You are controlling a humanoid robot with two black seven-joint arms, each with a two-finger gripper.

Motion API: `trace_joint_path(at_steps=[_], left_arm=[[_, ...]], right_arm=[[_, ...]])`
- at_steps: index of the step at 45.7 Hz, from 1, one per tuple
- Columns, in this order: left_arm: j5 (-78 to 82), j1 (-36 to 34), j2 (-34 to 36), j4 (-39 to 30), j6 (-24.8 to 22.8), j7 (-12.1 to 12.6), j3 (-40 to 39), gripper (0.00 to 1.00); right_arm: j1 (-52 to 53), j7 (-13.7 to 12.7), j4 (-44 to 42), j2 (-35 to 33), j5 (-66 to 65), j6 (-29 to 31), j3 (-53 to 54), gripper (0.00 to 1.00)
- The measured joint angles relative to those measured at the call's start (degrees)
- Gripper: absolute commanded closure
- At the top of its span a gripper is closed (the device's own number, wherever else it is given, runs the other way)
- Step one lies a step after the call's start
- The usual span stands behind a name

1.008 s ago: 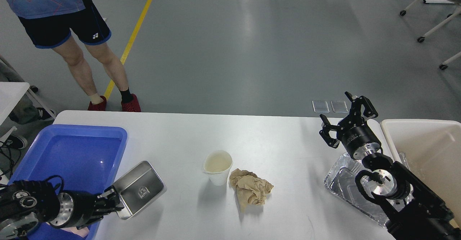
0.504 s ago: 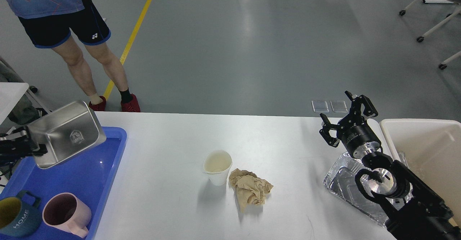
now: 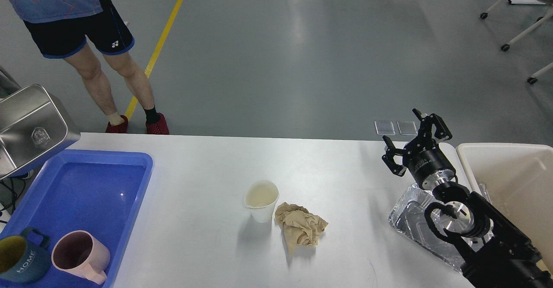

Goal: Tidy desktop
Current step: 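Lift the metal box and place it into the blue tray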

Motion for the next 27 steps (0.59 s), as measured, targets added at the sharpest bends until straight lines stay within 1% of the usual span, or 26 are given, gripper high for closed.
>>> trace_joint_path(at_steps=[5,15,21,27], left_arm=[[-0.01,0.3,-5.46,6.14,2.3,0.24,2.66,0.97],[0.08,0.81,-17.47,20.46,4.97,0.3,7.67,0.97],[0.0,1.34,-25.65,30.28,6.29,-0.26,9.91,0.96],[-0.07,3.99,-35.06,41.17,8.08,-0.45,10.13,0.96]], right_arm=[[-0.22,0.0,0.09,-0.02,0.0,0.0,0.0,0.0],[-0.59,0.0,0.12,0.04,0.0,0.1,-0.09,0.0],[-0.77,0.0,0.12,0.05,0.0,0.17,-0.29,0.0],[-0.89,0.0,0.04,0.05,0.0,0.26,-0.34,0.0]])
